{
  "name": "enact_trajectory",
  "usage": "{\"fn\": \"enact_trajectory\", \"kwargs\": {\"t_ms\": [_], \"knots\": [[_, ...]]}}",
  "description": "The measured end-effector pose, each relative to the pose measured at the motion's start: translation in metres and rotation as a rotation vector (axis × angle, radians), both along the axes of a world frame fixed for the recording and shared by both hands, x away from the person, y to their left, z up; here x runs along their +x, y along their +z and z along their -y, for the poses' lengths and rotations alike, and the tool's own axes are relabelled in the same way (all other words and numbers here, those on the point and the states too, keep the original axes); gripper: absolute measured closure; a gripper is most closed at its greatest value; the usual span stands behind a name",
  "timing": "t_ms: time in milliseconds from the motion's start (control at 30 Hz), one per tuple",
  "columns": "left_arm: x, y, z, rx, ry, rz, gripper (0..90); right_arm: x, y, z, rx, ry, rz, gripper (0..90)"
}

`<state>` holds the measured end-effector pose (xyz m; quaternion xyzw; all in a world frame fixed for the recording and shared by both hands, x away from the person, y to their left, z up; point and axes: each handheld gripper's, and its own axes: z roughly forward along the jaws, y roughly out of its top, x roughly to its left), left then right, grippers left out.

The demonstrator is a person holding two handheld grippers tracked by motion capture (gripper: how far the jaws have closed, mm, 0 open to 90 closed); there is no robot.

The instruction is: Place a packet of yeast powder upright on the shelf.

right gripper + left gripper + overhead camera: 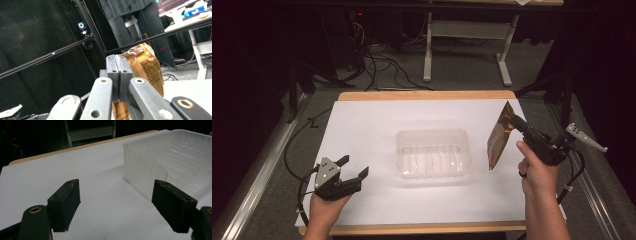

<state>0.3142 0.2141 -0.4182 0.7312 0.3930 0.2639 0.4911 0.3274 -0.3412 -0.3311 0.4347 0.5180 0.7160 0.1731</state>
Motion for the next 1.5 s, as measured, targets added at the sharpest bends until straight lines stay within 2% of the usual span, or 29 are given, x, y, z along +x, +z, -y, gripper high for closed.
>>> {"fn": "enact_trajectory", "kwargs": {"t_ms": [200, 500, 867, 1100, 1500], "knots": [[-0.009, 0.0, -0.012, -0.008, 0.035, -0.001, 23.2, 0.005, 0.008, -0.008, 0.001, 0.027, 0.039, 90.0], [-0.019, -0.001, -0.025, -0.004, 0.075, -0.01, 23.2, 0.015, 0.017, -0.024, 0.006, 0.085, 0.066, 90.0], [-0.025, -0.004, -0.03, 0.0, 0.092, -0.029, 23.2, 0.021, 0.024, -0.045, 0.013, 0.159, 0.089, 90.0], [-0.025, -0.004, -0.029, 0.002, 0.09, -0.033, 23.1, 0.027, 0.019, -0.053, 0.001, 0.177, 0.073, 90.0], [-0.025, -0.004, -0.03, 0.004, 0.087, -0.036, 23.1, 0.039, 0.005, -0.063, -0.029, 0.186, 0.019, 90.0]]}}
